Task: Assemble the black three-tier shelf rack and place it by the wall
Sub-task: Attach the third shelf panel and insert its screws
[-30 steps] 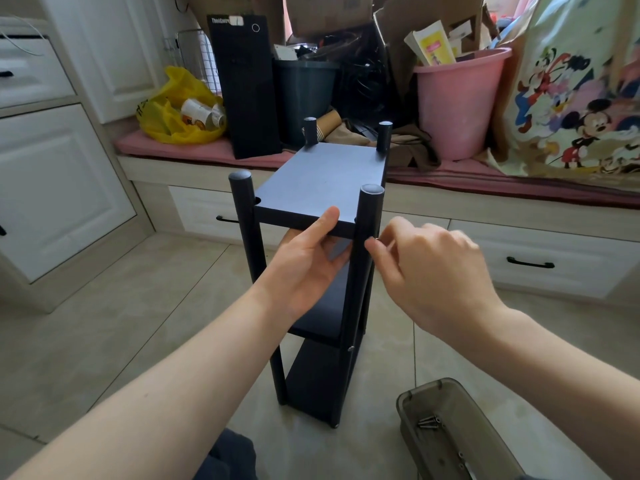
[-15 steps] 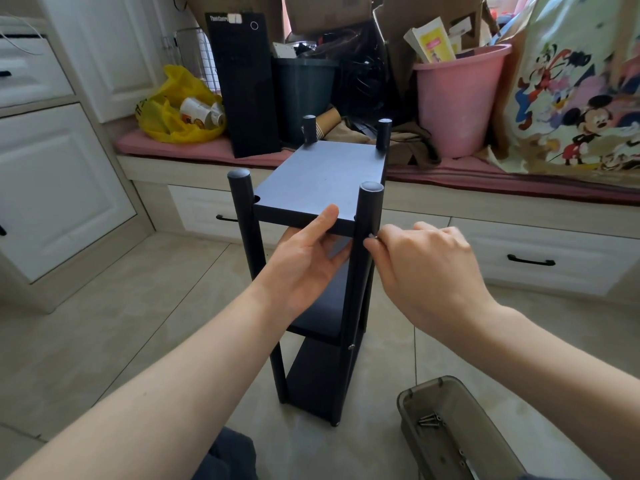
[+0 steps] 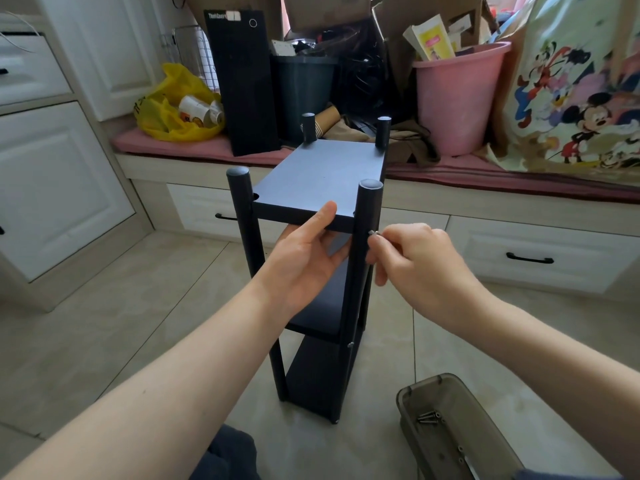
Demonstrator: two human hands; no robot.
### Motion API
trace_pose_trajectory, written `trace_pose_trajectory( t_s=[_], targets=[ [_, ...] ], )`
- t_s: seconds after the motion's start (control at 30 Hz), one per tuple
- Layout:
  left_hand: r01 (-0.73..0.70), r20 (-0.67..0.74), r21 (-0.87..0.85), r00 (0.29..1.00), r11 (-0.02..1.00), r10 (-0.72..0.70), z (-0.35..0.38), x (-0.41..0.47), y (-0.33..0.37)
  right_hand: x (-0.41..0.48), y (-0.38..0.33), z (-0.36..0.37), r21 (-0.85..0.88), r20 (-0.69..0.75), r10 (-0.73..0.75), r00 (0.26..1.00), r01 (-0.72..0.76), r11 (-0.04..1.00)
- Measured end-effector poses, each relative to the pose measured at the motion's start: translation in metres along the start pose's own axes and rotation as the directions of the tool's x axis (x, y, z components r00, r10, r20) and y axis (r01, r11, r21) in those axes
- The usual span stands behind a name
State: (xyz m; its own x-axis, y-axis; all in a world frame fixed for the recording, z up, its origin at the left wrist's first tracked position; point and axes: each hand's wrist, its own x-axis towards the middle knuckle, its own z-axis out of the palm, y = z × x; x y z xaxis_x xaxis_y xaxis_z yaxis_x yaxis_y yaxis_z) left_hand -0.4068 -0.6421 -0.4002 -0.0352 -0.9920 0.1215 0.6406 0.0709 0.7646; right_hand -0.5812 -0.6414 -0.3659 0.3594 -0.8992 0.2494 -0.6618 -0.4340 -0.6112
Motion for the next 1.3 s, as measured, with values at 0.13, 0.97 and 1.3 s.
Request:
trace_pose_trajectory(
  t_s=[0.13,0.97,1.3],
  targets=[
    [0.011,0.006,-0.018,1.000,1.000,-0.010,-0.001,0.000,-0.001,0.003,-0.003,-0.003,0.084,0.067,0.045,0.997,-0.051,0.995],
    [0.030,0.026,-0.024,0.999,0.999,-0.029,-0.006,-0.001,-0.003,0.008,0.000,-0.008,-0.026,0.037,-0.075,0.996,0.076,0.997],
    [0.020,-0.018,0.071,1.000,0.997,-0.019,-0.002,-0.002,-0.001,0.012,-0.009,-0.012,0.634,0.482,0.180,0.857,-0.483,0.604]
  ],
)
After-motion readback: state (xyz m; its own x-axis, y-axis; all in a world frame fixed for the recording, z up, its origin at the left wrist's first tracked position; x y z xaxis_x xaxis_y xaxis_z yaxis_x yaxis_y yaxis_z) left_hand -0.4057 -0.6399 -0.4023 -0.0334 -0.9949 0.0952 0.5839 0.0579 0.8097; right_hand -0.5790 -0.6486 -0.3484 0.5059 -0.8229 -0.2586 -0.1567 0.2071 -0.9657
